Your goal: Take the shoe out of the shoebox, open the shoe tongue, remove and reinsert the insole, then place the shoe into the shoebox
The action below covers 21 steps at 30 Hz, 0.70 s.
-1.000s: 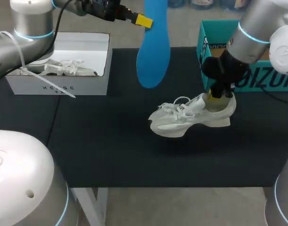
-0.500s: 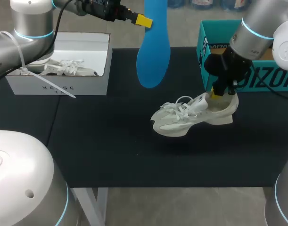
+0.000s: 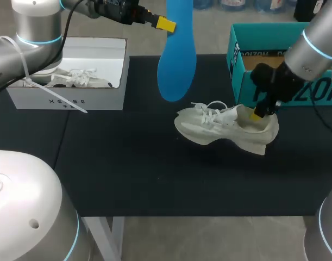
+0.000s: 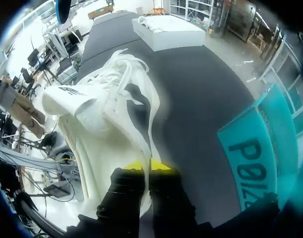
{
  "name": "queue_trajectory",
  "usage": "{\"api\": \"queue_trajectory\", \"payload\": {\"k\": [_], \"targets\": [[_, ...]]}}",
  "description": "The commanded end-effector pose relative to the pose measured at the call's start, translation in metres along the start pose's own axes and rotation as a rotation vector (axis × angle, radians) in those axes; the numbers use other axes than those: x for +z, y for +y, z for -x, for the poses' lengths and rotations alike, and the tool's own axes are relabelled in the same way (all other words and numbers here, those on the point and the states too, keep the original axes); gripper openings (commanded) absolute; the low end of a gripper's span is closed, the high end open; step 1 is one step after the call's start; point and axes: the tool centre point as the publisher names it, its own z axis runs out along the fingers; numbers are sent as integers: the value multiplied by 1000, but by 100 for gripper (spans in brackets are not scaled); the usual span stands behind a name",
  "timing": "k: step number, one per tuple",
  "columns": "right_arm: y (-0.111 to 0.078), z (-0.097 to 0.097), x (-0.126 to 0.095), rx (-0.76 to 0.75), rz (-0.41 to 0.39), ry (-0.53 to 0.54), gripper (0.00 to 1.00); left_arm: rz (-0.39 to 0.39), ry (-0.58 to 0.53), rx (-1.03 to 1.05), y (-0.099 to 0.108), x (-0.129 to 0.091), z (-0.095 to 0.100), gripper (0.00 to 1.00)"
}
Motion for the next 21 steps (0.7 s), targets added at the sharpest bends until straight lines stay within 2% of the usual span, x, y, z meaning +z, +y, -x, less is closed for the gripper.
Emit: {"api": "queue_trajectory", "payload": {"k": [1, 21], "targets": [[-11, -20, 5, 634, 519, 56, 0, 1, -1, 0, 0, 0, 0, 0], [-11, -20, 5, 634, 519, 56, 0, 1, -1, 0, 0, 0, 0, 0]]}}
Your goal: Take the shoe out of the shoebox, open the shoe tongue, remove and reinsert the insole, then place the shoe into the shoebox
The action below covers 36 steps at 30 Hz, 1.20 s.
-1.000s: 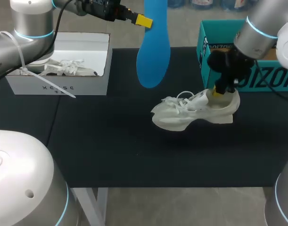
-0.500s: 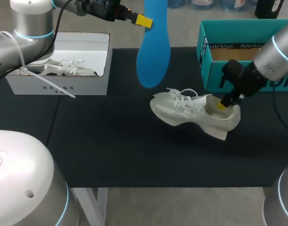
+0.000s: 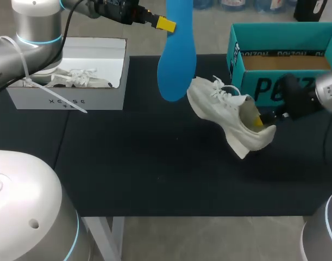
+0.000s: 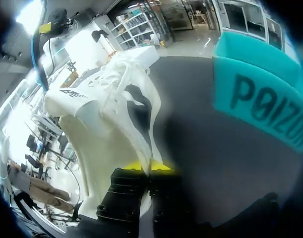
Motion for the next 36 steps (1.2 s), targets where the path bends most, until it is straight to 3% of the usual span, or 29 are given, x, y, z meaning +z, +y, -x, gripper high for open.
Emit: {"api": "queue_trajectory", "payload": {"k": [1, 9, 18, 23, 36], "targets": [[-5, 0, 1, 64, 147, 10, 0, 1, -1, 0, 0, 0, 0, 0], [-11, -8, 3, 82, 140, -38, 0, 1, -1, 0, 0, 0, 0, 0], [-19, -30, 9, 257, 150, -272, 0, 1, -1, 0, 0, 0, 0, 0], [-19, -30, 18, 310, 114, -354, 0, 1, -1, 0, 0, 0, 0, 0], [-11, -17, 44, 387, 84, -422, 0, 1, -1, 0, 0, 0, 0, 0]]}}
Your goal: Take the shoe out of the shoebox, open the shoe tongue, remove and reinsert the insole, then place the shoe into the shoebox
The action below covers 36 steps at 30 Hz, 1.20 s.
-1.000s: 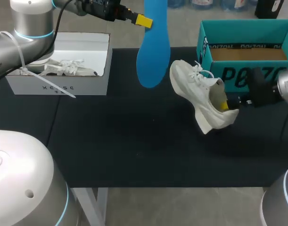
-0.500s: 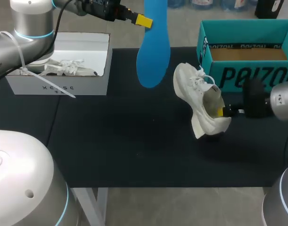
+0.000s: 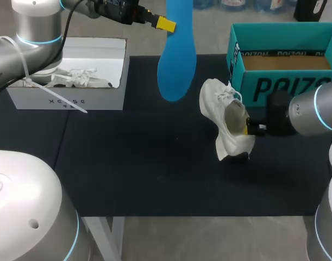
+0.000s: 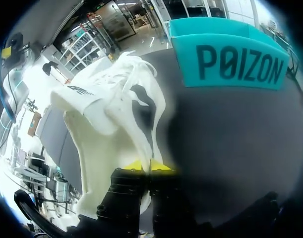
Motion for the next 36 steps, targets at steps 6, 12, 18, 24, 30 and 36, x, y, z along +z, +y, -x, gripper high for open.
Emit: {"api": "queue_trajectory", "payload": {"k": [6, 12, 18, 24, 30, 36], "targets": [[2, 5, 28, 56, 11, -168, 0, 1, -1, 0, 0, 0, 0, 0], [-8, 11, 47, 114, 1, -162, 0, 1, -1, 0, 0, 0, 0, 0], [-17, 16, 61, 155, -25, -167, 0, 1, -1, 0, 0, 0, 0, 0], [-29, 4, 70, 169, -62, -136, 0, 1, -1, 0, 0, 0, 0, 0], [-35, 3, 79, 175, -89, -143, 0, 1, -1, 0, 0, 0, 0, 0], [-31, 0, 64, 183, -31, -105, 100, 1, -1, 0, 0, 0, 0, 0]]}}
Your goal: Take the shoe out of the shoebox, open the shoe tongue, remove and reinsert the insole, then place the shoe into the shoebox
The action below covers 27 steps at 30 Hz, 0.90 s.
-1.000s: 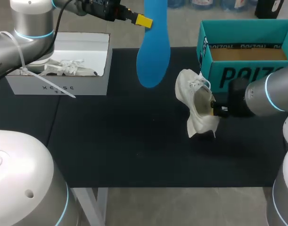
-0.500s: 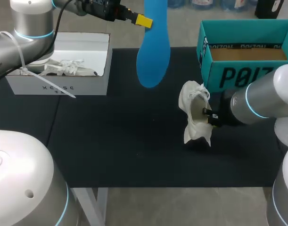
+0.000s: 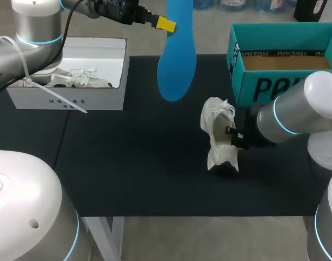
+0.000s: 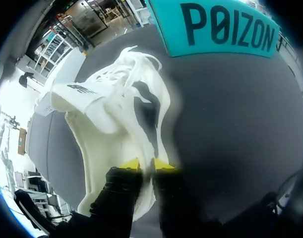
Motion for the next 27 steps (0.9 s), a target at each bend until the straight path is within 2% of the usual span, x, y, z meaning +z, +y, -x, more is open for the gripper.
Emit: {"api": "queue_trajectory", "payload": {"k": [1, 5, 9, 13, 15, 27], "targets": [[-3, -1, -8, 8, 62, 40, 100, 1, -1, 0, 0, 0, 0, 0], [7, -6, -39, 3, 109, 81, 100, 1, -1, 0, 0, 0, 0, 0], [26, -9, -71, -3, 144, 115, 100, 1, -1, 0, 0, 0, 0, 0], [43, -12, -96, -19, 148, 168, 100, 1, -1, 0, 0, 0, 0, 0], [48, -19, -102, -39, 112, 288, 100, 1, -1, 0, 0, 0, 0, 0], [48, -19, -102, -39, 112, 288, 100, 1, -1, 0, 0, 0, 0, 0]]}}
